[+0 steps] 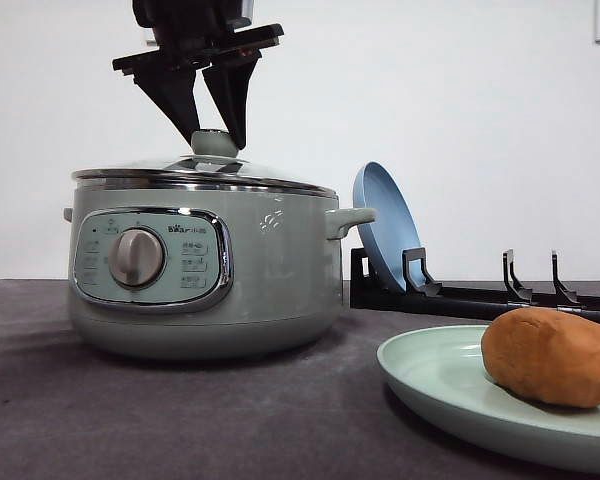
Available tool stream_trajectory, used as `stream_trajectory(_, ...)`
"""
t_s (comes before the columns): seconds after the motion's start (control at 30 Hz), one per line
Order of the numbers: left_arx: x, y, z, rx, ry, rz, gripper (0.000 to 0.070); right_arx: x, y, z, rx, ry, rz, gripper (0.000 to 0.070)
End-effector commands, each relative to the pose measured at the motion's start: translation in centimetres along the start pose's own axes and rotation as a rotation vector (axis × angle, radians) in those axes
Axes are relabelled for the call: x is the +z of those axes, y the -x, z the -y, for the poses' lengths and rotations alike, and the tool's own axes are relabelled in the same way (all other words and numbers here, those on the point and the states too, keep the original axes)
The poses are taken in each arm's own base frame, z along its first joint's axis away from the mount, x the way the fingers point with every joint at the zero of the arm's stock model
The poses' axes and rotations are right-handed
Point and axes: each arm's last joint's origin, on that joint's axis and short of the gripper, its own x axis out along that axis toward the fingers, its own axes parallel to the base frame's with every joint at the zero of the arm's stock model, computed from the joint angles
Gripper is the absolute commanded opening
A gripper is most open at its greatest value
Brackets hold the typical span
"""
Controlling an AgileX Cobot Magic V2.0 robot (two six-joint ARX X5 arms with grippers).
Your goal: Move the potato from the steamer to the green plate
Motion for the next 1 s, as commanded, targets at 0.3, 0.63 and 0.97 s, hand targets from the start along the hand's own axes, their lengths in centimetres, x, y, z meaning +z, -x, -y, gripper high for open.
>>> stream_trajectory(0.3,-0.86,-1.13,0.52,-0.015,0.007,-0.118,0.0000,0.31,0.22,-0.07,0.006,-0.011,0.015,0.0672)
stream_trajectory(0.63,-0.09,-1.20,0.52,-0.066,-0.018,-0.040,0.0000,0.30,0.22,-0.07,0.006,-0.011,0.014,0.0673)
stream_trajectory(0.97,-0.17,-1.23,-0.08,-0.142,-0.014,-0.053,0.0000,0.31,0.22,-0.07,0.006,-0.011,0.015,0.0673)
